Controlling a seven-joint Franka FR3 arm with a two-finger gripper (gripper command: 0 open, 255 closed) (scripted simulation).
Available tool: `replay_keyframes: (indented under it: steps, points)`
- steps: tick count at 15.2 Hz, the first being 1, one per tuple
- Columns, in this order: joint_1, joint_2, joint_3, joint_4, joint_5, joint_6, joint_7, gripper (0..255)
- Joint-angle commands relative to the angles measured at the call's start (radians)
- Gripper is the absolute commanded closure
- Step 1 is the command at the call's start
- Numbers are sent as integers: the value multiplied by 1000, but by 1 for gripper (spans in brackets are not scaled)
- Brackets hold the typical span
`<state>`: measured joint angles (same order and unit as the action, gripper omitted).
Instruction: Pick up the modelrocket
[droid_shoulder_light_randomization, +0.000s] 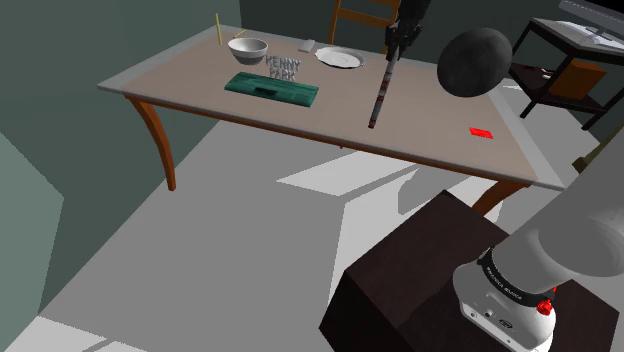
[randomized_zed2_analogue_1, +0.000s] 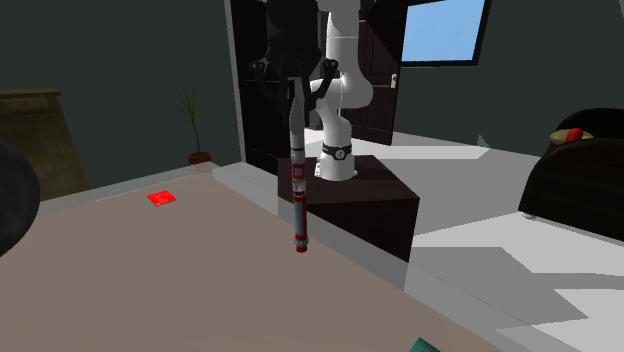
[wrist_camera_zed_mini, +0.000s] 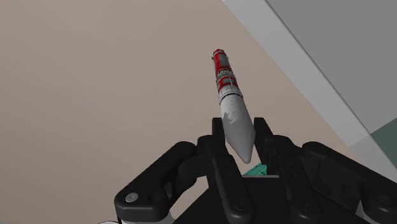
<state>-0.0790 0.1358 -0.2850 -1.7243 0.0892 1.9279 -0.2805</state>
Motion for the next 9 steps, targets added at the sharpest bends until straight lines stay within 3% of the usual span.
replay_keyframes:
  steps: [1, 9]
  points:
    - [0, 1, 0, 0, 0, 0, 0, 255]
    - [-1, -3, -1, 76, -3, -80, 4, 255]
